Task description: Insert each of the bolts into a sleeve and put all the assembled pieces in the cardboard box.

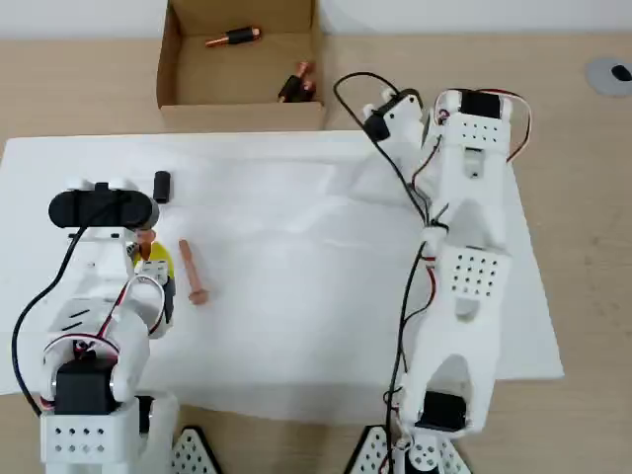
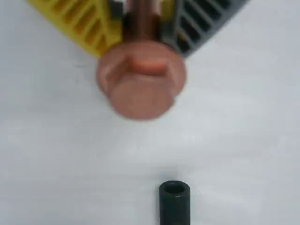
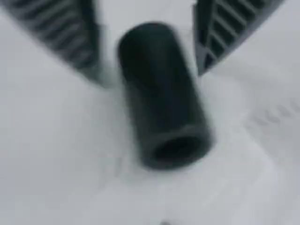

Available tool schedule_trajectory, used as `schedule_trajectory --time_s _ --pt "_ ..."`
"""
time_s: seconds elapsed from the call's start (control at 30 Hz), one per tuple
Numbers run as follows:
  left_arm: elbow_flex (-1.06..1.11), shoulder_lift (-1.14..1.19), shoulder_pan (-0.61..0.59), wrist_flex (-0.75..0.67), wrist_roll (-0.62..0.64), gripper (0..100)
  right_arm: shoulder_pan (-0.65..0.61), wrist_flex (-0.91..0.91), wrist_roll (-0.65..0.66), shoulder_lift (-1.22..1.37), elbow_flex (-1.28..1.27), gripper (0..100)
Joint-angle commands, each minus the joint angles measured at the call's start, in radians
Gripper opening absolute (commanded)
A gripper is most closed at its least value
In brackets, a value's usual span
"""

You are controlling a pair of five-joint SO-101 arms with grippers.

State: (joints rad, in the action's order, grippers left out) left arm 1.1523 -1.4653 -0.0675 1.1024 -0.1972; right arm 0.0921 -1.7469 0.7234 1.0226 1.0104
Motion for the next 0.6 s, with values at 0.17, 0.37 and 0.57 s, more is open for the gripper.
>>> schedule_trajectory --time_s 0.17,0.37,0.57 --pt "-0.058 -0.015 0.003 -0.006 0.002 1 -0.016 -0.04 0.005 0.008 0.062 8.0" --pt "-0.057 -0.015 0.003 -0.005 0.002 1 -0.018 -0.041 -0.038 -0.058 0.114 5.2" --pt "-0.06 -0.015 0.003 -0.005 0.002 1 -0.031 -0.041 -0.072 -0.266 0.108 5.1"
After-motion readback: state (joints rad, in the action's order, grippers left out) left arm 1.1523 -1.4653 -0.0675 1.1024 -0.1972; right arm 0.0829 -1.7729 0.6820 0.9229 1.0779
